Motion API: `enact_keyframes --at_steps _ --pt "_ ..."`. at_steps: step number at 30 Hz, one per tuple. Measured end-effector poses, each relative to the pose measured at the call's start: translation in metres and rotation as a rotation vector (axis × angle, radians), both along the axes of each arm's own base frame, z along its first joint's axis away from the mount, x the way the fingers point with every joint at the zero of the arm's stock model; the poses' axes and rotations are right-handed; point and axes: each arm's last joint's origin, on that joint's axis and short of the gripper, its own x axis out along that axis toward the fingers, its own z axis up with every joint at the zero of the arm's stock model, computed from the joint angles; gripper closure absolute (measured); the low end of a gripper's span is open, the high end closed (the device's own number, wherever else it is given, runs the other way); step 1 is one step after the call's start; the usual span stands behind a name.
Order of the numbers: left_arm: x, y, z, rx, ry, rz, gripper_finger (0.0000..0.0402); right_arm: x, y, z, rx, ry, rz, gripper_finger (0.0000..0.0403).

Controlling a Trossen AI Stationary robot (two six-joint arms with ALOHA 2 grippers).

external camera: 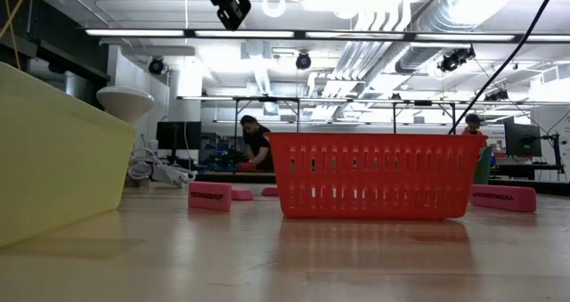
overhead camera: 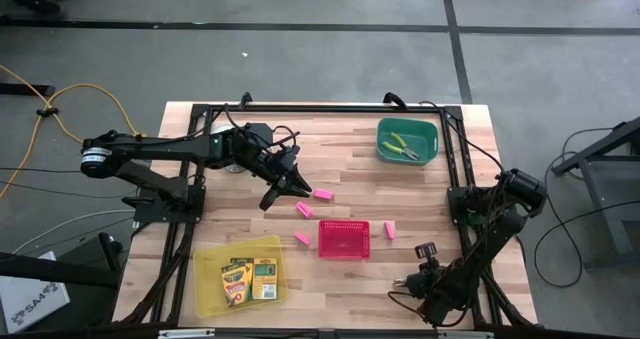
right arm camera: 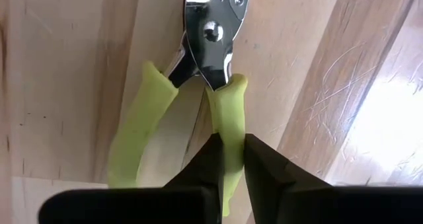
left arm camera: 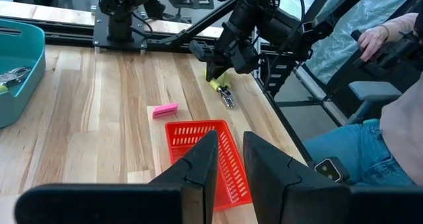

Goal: Pick & Place School Supplies
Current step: Put the bright green hole punch into the green bin

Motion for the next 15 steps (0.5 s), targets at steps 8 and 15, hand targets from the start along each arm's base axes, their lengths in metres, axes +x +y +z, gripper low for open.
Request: enact_keyframes --at_steps 8,15 --pt "0.0 0.0 0.0 0.0 0.0 0.0 0.0333 -0.001 -0.001 0.001 -0.011 0.008 0.0 0.037" --pt "0.0 0.0 0.0 0.0 0.0 0.0 0.0333 0.001 -0.01 0.022 0.05 -0.024 -0.024 0.037"
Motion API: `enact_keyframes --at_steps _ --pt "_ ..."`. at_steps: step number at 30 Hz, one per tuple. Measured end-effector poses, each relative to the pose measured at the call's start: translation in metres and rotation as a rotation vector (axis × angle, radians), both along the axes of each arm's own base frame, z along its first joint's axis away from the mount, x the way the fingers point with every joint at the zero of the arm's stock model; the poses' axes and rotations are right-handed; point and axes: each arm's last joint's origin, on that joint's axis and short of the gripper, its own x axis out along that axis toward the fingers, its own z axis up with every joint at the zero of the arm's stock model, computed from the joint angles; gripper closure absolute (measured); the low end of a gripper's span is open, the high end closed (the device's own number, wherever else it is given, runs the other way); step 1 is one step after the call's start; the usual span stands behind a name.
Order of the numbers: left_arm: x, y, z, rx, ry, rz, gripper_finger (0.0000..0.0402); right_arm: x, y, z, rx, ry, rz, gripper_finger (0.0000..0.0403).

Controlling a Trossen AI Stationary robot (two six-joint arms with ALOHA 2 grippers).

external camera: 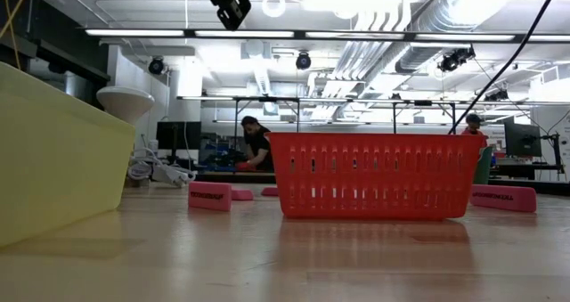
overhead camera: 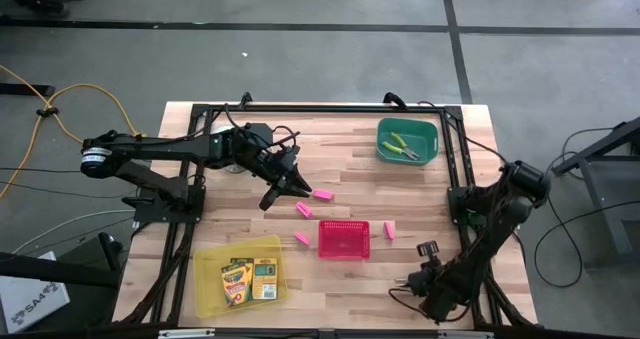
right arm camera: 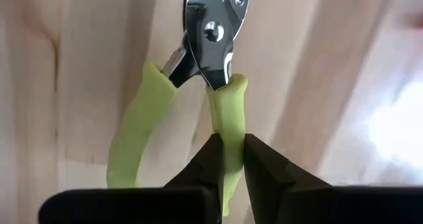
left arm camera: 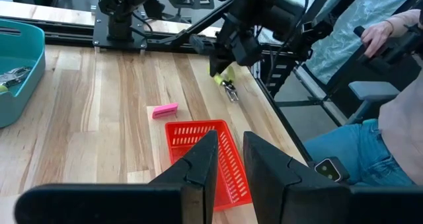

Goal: Pick & Place School Supplies
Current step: Put the bright green hole punch into the green bin

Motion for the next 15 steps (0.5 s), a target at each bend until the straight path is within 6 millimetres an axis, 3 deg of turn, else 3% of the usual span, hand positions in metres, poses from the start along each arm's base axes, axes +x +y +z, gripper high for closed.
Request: enact_keyframes --at_steps 6,15 --pt "0.0 0.0 0.0 0.0 0.0 0.0 0.0333 0.007 -0.026 0.033 -0.008 -0.118 -0.068 0.037" --pt "0.0 0.0 0.0 -0.015 0.008 0.004 0.0333 0.023 -0.096 0.075 -0.158 -0.242 -0.175 0.037"
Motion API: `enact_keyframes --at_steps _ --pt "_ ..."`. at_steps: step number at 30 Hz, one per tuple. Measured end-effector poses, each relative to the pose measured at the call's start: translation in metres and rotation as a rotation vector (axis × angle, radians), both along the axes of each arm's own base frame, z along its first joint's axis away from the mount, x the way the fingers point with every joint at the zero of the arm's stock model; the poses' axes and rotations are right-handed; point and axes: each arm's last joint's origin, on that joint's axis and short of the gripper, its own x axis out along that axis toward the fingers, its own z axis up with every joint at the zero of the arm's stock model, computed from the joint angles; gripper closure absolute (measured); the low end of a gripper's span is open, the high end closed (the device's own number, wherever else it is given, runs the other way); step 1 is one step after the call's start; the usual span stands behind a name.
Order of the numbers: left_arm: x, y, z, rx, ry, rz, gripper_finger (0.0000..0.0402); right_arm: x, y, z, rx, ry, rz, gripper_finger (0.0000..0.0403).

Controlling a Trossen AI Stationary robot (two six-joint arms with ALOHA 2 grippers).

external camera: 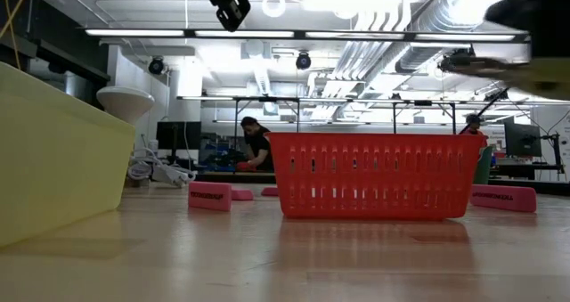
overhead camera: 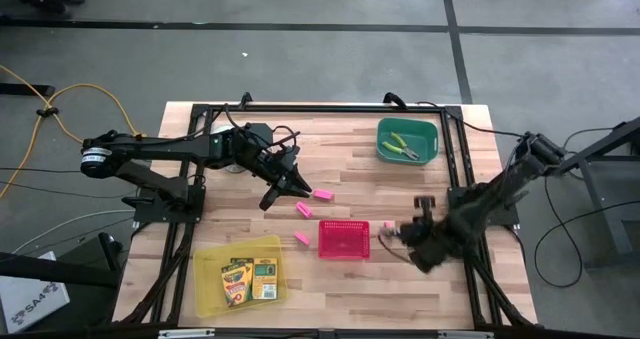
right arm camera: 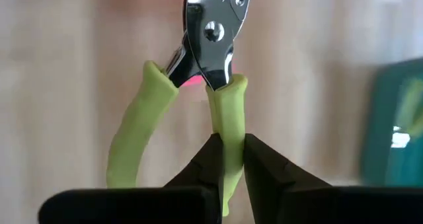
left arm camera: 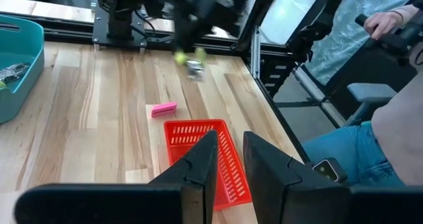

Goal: Pick & Place School Supplies
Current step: Put the bright green hole punch into the green bin

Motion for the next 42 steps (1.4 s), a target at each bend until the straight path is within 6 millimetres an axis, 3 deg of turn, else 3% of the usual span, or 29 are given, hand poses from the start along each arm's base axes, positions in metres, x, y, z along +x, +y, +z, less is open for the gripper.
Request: enact_keyframes --at_steps 5,11,23,29,37,42 --pt "0.0 0.0 0.0 -0.007 0.005 0.002 0.0333 0.013 -0.051 0.011 -0.074 -0.015 -0.19 0.037" --pt "0.0 0.0 0.0 -0.008 0.007 0.003 0.0333 0.025 -0.113 0.015 -0.047 -0.005 -0.49 0.037" --pt "0.0 0.0 0.0 -0.009 0.007 0.003 0.0333 0.027 -0.196 0.016 -0.096 0.069 -0.46 0.037" --pt "0.0 0.0 0.0 -0.009 0.007 0.003 0.0333 0.018 -0.225 0.016 -0.104 0.086 -0.517 0.037" --pt "0.0 0.0 0.0 -0.009 0.007 0.003 0.0333 0.009 -0.248 0.016 -0.098 0.119 -0.501 0.037" --pt "0.0 0.0 0.0 -0.009 0.007 0.003 0.0333 0.005 -0.257 0.0 -0.085 0.114 -0.472 0.037"
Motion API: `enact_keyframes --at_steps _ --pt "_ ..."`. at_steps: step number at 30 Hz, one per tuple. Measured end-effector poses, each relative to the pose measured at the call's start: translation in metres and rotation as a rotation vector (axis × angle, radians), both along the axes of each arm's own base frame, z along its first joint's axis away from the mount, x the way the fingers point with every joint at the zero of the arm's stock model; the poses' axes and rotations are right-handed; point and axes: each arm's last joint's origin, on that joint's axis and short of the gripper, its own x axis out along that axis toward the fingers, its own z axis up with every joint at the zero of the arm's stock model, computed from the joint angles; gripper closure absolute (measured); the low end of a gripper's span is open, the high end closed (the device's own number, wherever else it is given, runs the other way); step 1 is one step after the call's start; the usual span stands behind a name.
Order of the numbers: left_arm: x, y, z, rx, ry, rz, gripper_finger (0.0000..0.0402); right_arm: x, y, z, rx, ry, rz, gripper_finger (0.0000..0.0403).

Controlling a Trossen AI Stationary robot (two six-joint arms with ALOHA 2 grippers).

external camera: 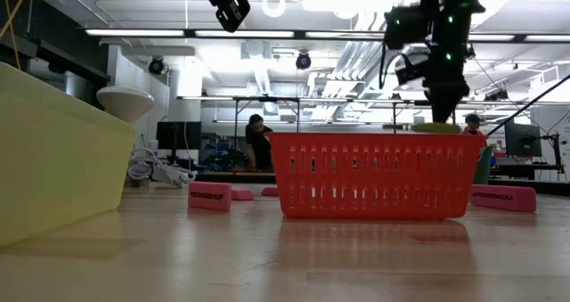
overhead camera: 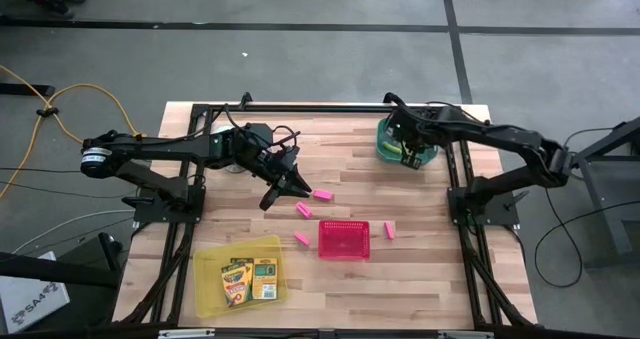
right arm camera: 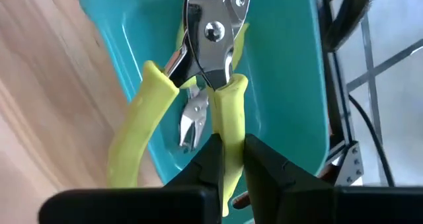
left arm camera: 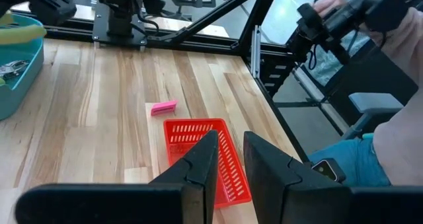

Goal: Pick & Place School Supplies
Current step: Put the bright green hole punch into the green bin

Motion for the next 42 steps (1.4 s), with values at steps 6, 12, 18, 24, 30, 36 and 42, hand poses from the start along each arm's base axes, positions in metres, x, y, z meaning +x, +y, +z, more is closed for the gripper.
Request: enact_keyframes --at_steps 6,12,18,24,30,36,42 --pt "0.0 0.0 0.0 0.0 0.0 0.0 0.0333 -0.01 -0.006 -0.03 0.005 0.032 0.023 0.037" --pt "0.0 0.0 0.0 0.0 -0.001 0.0 0.0333 -0.019 -0.014 -0.057 -0.024 0.008 0.039 0.037" --pt "0.0 0.0 0.0 0.001 -0.005 0.0 0.0333 -0.025 -0.023 -0.069 -0.042 -0.067 0.023 0.037" --pt "0.0 0.0 0.0 0.001 -0.005 0.0 0.0333 -0.029 -0.027 -0.071 -0.054 -0.073 -0.004 0.037" --pt "0.0 0.0 0.0 0.001 -0.005 0.0 0.0333 -0.027 -0.029 -0.07 -0.075 -0.093 -0.005 0.037" --pt "0.0 0.0 0.0 0.001 -0.005 0.0 0.0333 -0.026 -0.029 -0.07 -0.078 -0.101 -0.005 0.037" --pt "0.0 0.0 0.0 0.001 -0.005 0.0 0.0333 -0.026 -0.029 -0.07 -0.077 -0.102 -0.009 0.037"
